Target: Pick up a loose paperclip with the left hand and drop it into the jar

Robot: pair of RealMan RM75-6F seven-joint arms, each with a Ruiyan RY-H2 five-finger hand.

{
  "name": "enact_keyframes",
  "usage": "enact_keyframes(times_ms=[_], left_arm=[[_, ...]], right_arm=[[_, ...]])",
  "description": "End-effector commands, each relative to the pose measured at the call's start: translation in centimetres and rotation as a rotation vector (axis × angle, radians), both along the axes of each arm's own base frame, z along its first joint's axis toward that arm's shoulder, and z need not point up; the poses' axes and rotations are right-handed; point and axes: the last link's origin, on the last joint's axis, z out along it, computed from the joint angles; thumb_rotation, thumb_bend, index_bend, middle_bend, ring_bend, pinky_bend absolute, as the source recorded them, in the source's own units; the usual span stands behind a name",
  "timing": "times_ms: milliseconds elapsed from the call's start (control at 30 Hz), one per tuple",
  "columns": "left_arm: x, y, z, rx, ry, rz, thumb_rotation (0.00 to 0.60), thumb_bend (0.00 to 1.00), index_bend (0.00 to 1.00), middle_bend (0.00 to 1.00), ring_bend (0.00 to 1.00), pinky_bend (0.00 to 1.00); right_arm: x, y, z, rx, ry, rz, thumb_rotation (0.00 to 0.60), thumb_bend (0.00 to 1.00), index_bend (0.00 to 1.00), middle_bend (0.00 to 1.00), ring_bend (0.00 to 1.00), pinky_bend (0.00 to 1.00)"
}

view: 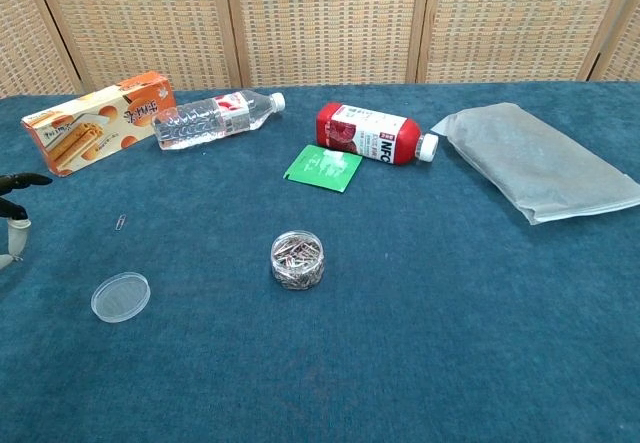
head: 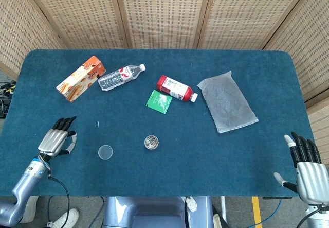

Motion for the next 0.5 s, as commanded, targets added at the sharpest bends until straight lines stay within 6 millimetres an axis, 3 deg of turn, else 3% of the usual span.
enact_keyframes(times_ms=[33, 67, 133, 200, 267, 500], left_arm=[[2.0, 0.6, 0.7, 0.022, -0.054, -0.042, 0.600, 0.44, 0.71, 0.00, 0.00, 0.00], [3.9, 1.0, 0.9, 0.030, -0.092, -0.088, 0.600, 0.44, 0.71, 0.00, 0.00, 0.00], [5.9, 1.3, 1.0, 0.026, -0.116, -0.129, 0.600, 0.44, 0.71, 0.00, 0.00, 0.00], [9.8, 1.7, 0.4, 0.007, -0.153, -0.222, 0.600, 0.44, 0.71, 0.00, 0.00, 0.00], [12.4, 2.0, -0.4, -0.013, -0.162, -0.255, 0.600, 0.44, 0.71, 0.00, 0.00, 0.00], [18.5, 2.8, -3.9, -0.077, -0.228, -0.285, 0.600, 0.44, 0.71, 0.00, 0.00, 0.00]], right_arm=[[0.0, 0.0, 0.1, -0.002, -0.001, -0.001, 0.600, 0.00, 0.00, 0.00, 0.00, 0.00], [0.0, 0.0, 0.1, -0.003, -0.003, -0.001, 0.600, 0.00, 0.00, 0.00, 0.00, 0.00], [-0.1, 0.0, 0.1, -0.003, -0.004, -0.001, 0.600, 0.00, 0.00, 0.00, 0.00, 0.00], [-0.1, -0.1, 0.2, -0.005, -0.006, -0.004, 0.600, 0.00, 0.00, 0.00, 0.00, 0.00], [-0.2, -0.2, 0.2, -0.005, -0.007, -0.007, 0.600, 0.00, 0.00, 0.00, 0.00, 0.00], [-0.4, -0.4, 0.3, -0.005, -0.009, -0.019, 0.600, 0.00, 0.00, 0.00, 0.00, 0.00]])
